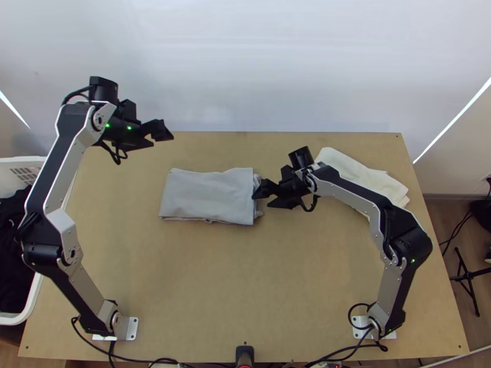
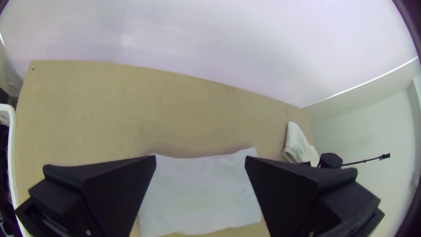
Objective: Fold the t-shirt
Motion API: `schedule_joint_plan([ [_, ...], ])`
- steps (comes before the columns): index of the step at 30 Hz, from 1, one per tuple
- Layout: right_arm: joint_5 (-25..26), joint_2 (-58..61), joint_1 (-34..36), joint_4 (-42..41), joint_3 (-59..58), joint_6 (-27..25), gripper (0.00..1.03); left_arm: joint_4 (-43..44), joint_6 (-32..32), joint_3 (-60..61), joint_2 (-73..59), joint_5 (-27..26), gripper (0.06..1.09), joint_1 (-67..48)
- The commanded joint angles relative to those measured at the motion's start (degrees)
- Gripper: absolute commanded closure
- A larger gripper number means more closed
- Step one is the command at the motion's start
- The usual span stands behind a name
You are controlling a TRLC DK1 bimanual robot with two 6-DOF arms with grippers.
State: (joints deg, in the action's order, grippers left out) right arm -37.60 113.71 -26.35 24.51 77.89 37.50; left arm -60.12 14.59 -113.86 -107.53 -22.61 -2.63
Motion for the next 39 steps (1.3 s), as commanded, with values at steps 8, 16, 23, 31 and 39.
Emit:
schedule_joint_plan([
  [8,-0.5,7.1,0.3,-2.6,6.7,-1.9,0.10,-0.8,0.3,0.5,2.4,2.0,0.10,0.4],
  [16,-0.5,11.6,-3.4,-2.7,12.1,-0.7,0.10,-1.2,0.2,0.5,2.8,2.0,0.10,1.4],
  [23,0.1,15.2,-9.0,-4.1,18.2,3.6,0.10,-1.3,0.3,0.7,2.3,2.0,0.10,1.4],
  [31,9.2,3.1,-3.5,-3.9,13.3,2.7,1.00,-1.2,-0.2,0.7,1.8,2.0,0.10,2.2],
  [39,9.2,-7.1,3.1,1.1,15.4,3.5,1.00,-1.1,-0.3,0.7,0.8,1.7,0.10,2.2],
])
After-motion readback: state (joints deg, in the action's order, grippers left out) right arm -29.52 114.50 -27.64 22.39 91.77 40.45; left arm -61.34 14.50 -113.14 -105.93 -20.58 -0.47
